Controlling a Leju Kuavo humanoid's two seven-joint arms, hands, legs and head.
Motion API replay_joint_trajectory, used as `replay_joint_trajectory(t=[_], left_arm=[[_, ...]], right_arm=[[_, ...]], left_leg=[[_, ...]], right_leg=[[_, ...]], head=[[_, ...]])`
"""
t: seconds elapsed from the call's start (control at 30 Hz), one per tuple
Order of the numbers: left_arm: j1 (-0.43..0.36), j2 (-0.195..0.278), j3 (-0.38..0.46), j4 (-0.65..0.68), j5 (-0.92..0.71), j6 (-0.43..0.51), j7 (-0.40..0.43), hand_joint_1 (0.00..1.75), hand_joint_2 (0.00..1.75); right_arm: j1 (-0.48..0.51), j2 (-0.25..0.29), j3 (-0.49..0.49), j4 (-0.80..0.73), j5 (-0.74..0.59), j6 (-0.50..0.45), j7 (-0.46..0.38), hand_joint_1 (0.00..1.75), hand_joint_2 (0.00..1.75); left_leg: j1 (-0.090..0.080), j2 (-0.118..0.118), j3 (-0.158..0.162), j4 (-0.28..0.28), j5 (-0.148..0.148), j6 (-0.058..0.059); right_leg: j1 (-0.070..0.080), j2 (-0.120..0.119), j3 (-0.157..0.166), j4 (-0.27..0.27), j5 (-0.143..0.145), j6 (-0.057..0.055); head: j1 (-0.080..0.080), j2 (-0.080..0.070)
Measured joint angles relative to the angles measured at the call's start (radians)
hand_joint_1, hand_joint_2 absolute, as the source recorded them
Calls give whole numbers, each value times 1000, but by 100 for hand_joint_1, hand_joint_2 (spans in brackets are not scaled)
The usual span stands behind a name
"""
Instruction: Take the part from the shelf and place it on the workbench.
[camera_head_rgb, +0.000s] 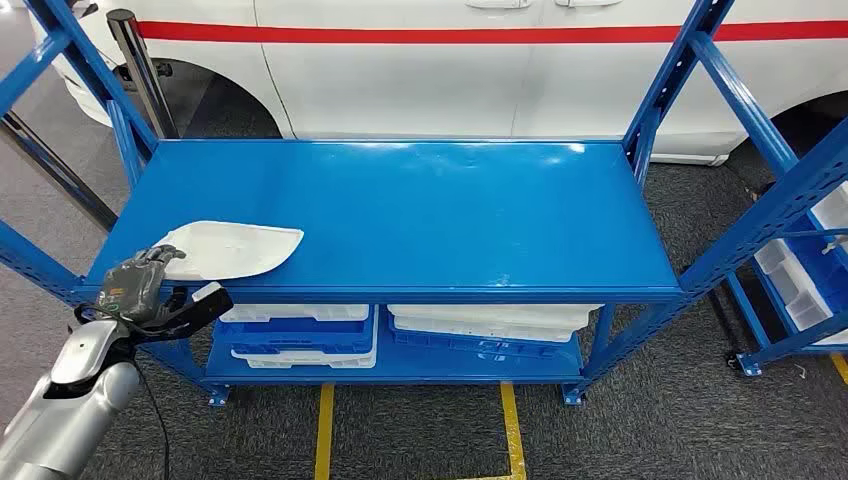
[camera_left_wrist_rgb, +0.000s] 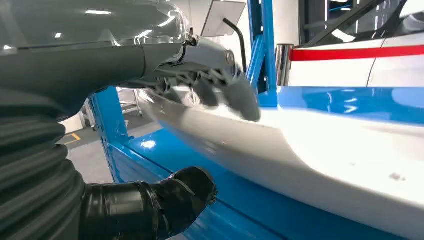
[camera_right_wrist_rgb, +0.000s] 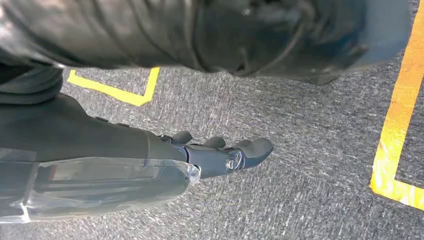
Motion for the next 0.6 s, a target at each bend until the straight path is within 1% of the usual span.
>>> replay_joint_trajectory(t=[0.6], left_arm=[[-3,0,-1,18,0,16,-8,175,175]], right_arm=[[0,0,-16,0,11,2,0,0,0]], left_leg=[[0,0,1,0,0,0]], right_leg=[[0,0,0,0,0,0]], head=[[0,0]])
